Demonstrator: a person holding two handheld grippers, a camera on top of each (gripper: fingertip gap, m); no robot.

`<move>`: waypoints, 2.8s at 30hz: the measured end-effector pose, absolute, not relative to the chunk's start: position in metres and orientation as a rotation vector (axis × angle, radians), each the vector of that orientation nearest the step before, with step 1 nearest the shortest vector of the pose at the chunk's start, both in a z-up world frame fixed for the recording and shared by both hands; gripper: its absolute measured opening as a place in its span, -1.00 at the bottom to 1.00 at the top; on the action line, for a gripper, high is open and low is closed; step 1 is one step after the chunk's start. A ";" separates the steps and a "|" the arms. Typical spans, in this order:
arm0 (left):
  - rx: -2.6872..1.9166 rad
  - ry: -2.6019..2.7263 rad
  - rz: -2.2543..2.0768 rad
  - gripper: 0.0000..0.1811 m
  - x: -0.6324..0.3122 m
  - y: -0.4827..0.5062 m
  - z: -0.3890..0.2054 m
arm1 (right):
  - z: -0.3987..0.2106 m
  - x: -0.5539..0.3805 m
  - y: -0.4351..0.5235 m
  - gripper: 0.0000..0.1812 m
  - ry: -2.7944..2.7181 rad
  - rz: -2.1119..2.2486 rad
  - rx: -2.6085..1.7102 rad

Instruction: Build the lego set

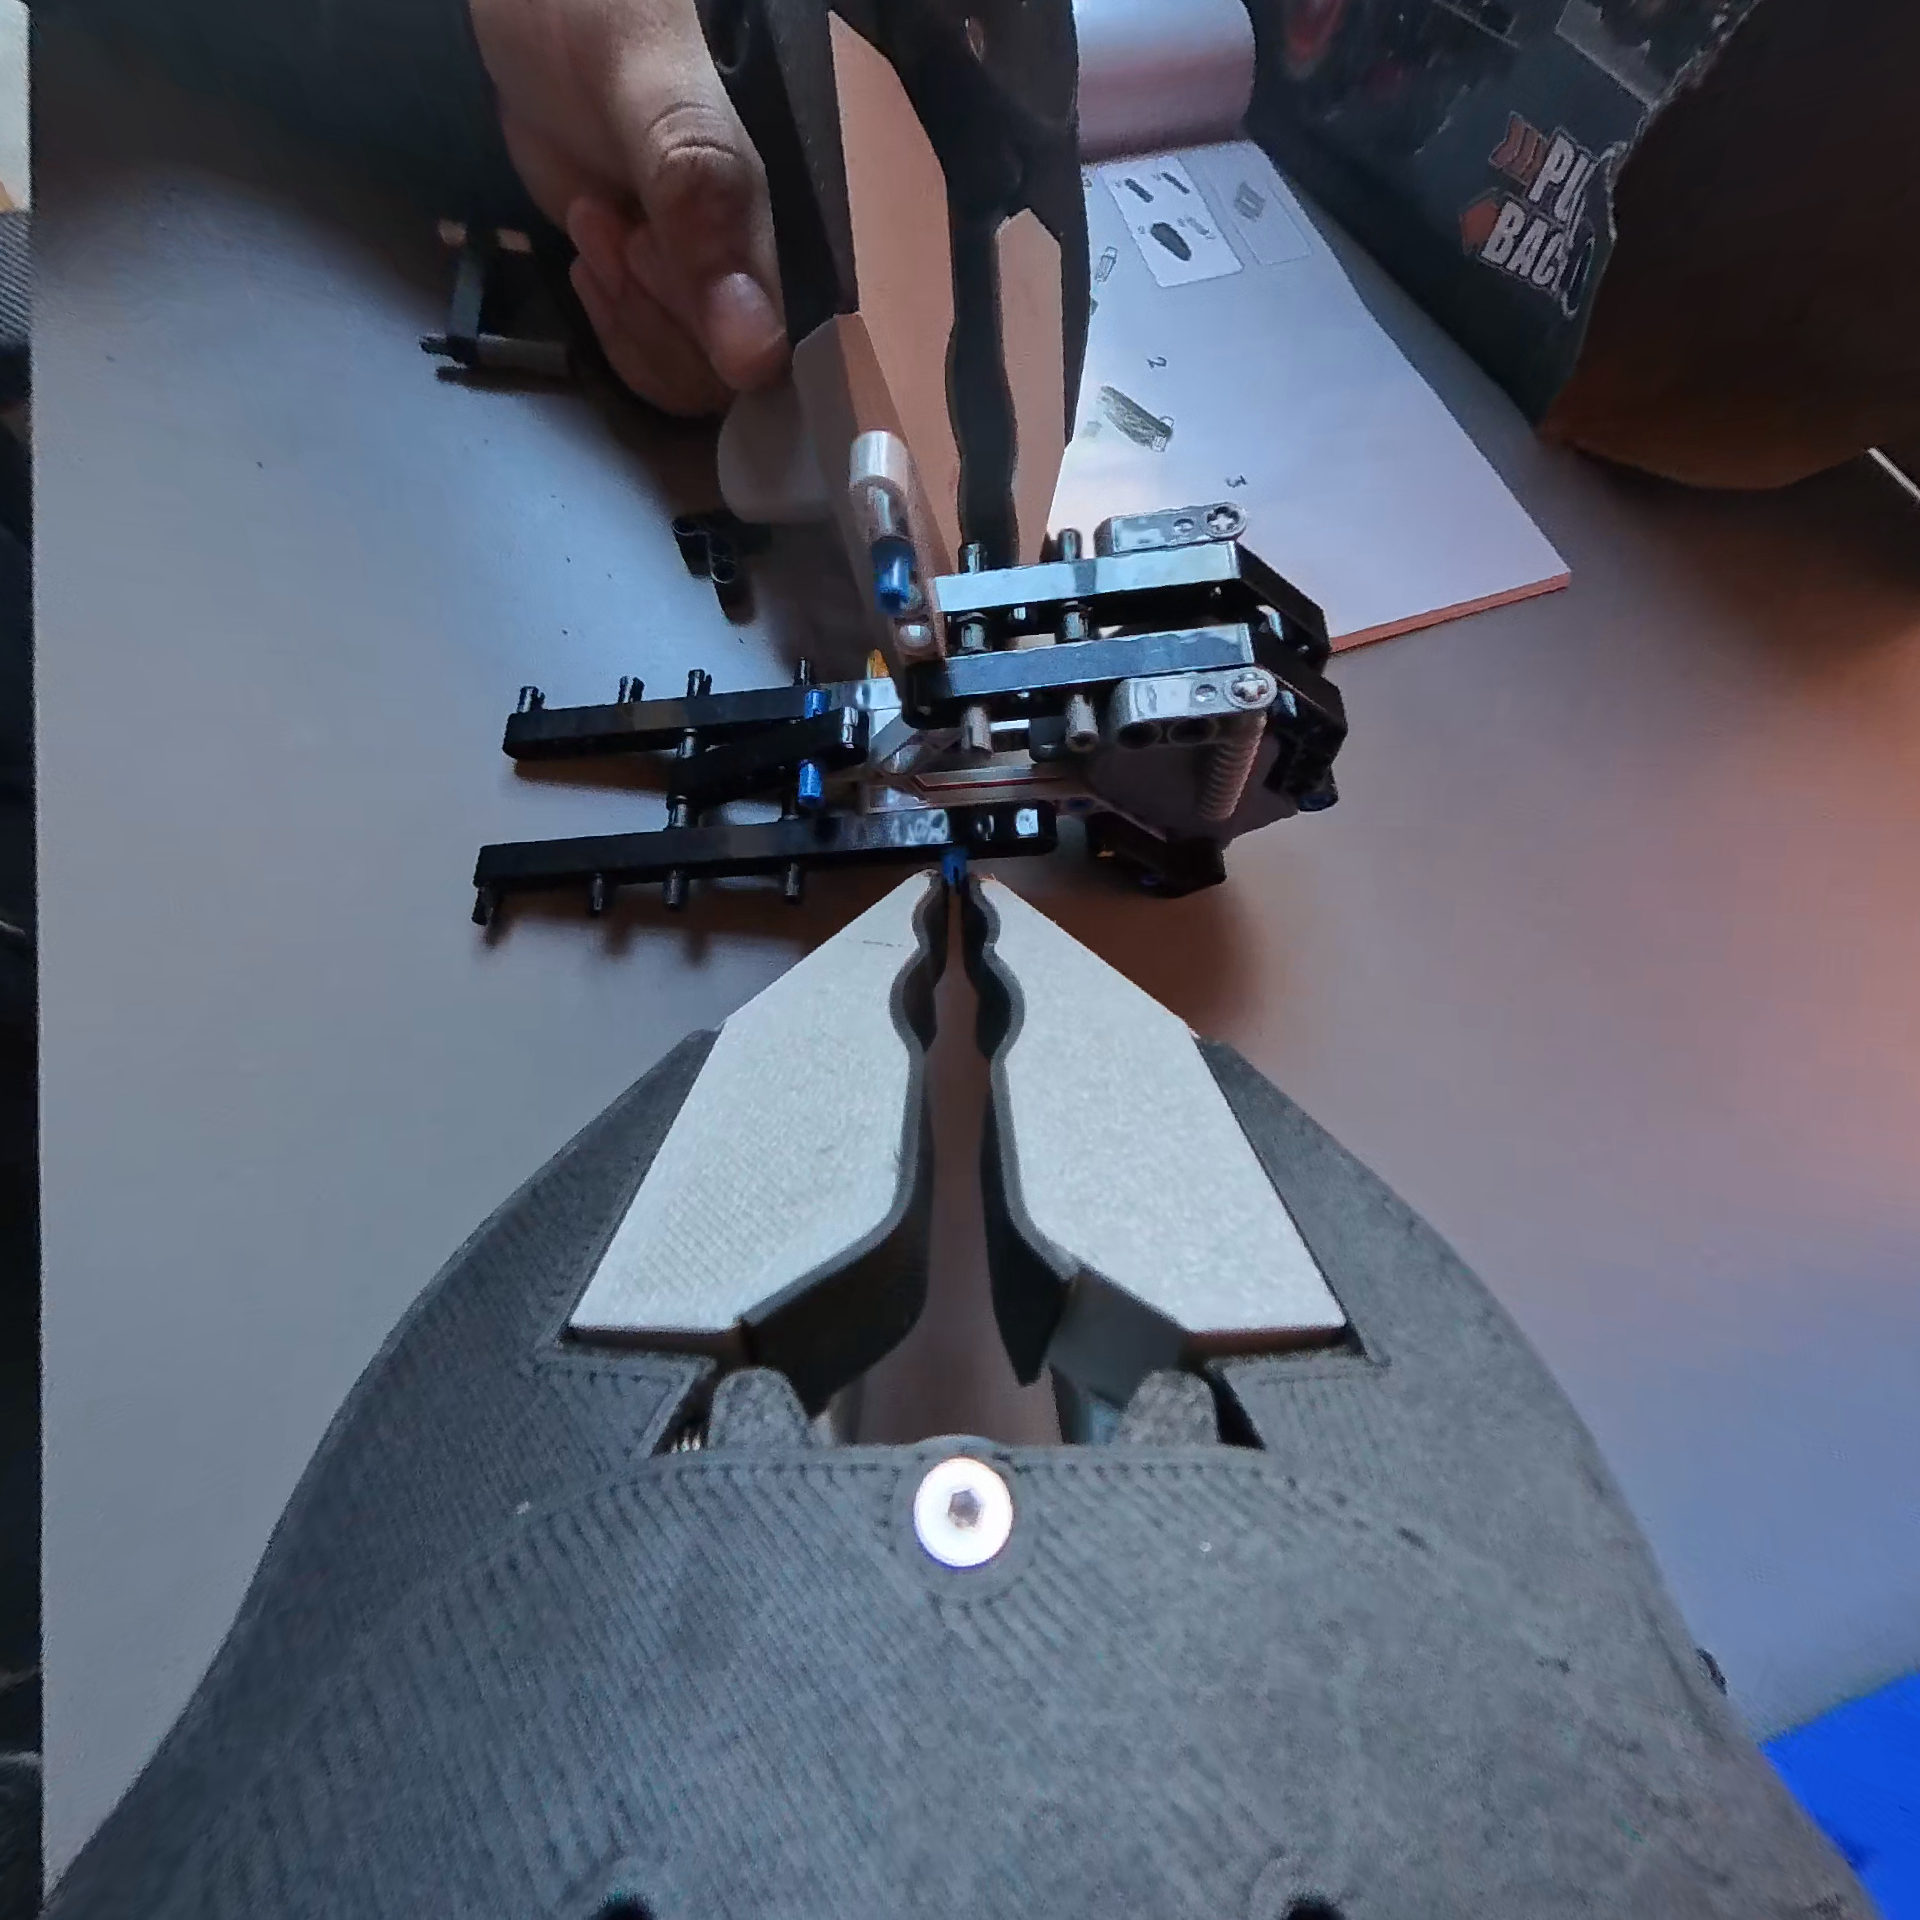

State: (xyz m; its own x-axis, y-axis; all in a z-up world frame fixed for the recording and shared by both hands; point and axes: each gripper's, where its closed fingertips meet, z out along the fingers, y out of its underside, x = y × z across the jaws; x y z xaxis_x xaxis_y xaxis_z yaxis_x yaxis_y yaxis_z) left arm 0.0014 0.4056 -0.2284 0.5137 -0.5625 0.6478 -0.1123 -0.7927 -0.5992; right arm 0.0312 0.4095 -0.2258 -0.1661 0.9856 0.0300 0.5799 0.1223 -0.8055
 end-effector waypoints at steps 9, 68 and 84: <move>-2.262 0.549 -1.231 -0.74 -0.001 0.407 -0.225 | -0.213 0.036 0.419 -0.98 -1.739 0.934 -1.460; -2.038 0.489 -0.415 -0.85 -0.190 0.313 -0.198 | -0.170 -0.024 0.547 -0.75 -1.176 0.776 -1.473; -1.935 0.398 -0.313 -0.90 -0.204 0.324 -0.185 | -0.171 -0.029 0.543 -0.57 -1.165 0.801 -1.496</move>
State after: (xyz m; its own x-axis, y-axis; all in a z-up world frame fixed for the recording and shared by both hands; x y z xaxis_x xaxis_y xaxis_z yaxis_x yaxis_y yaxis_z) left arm -0.2045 0.3243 -0.1849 0.9094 -0.4146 0.0336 -0.1303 -0.3605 -0.9236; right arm -0.0293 0.5427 -0.1705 0.3072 0.9479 0.0845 0.2596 0.0019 -0.9657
